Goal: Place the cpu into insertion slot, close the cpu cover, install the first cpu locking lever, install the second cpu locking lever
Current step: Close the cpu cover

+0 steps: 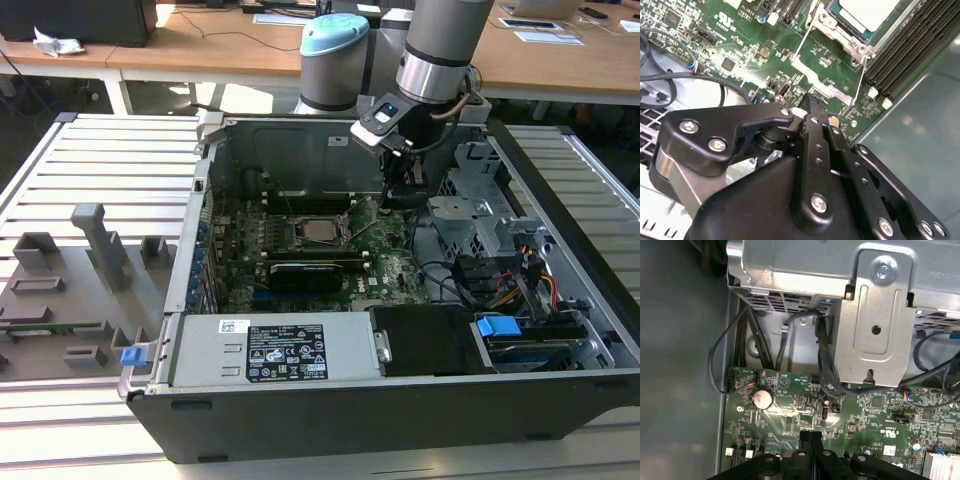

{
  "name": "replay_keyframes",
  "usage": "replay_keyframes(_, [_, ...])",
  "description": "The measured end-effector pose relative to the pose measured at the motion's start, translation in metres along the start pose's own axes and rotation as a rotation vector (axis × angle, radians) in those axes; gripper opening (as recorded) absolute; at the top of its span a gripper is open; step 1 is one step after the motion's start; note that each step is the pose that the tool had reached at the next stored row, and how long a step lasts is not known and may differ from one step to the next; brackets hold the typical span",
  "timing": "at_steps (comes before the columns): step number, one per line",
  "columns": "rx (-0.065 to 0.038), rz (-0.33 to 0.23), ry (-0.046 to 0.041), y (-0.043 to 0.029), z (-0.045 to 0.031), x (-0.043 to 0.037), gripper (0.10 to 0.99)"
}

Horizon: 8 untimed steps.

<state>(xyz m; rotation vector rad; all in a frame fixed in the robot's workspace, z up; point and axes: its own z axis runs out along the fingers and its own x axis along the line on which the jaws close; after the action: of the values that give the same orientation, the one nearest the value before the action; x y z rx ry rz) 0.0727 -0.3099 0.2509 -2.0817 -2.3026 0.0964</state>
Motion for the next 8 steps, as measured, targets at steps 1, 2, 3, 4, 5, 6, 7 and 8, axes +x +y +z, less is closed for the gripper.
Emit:
replay_keyframes(1, [0.000, 0.000, 0.0000, -0.0004, 0.0024, 0.0001, 0.106])
replay_keyframes(2, [0.000, 0.000, 0.0000, -0.0019, 0.0030, 0.0003, 0.106])
replay_keyframes(3, [0.000, 0.000, -0.0001, -0.0030, 0.0030, 0.0003, 0.106])
replay_keyframes(4, [0.000, 0.000, 0.0000, -0.0036, 0.0031, 0.0004, 0.106])
replay_keyframes(5, [0.000, 0.000, 0.0000, -0.0045, 0.0032, 0.0005, 0.106])
replay_keyframes(6, [0.000, 0.000, 0.0000, -0.0058, 0.0033, 0.0007, 0.106])
replay_keyframes(7, [0.000, 0.000, 0.0001, -0.0076, 0.0034, 0.0009, 0.106])
replay_keyframes(8, [0.000, 0.000, 0.0000, -0.0098, 0.0035, 0.0011, 0.106])
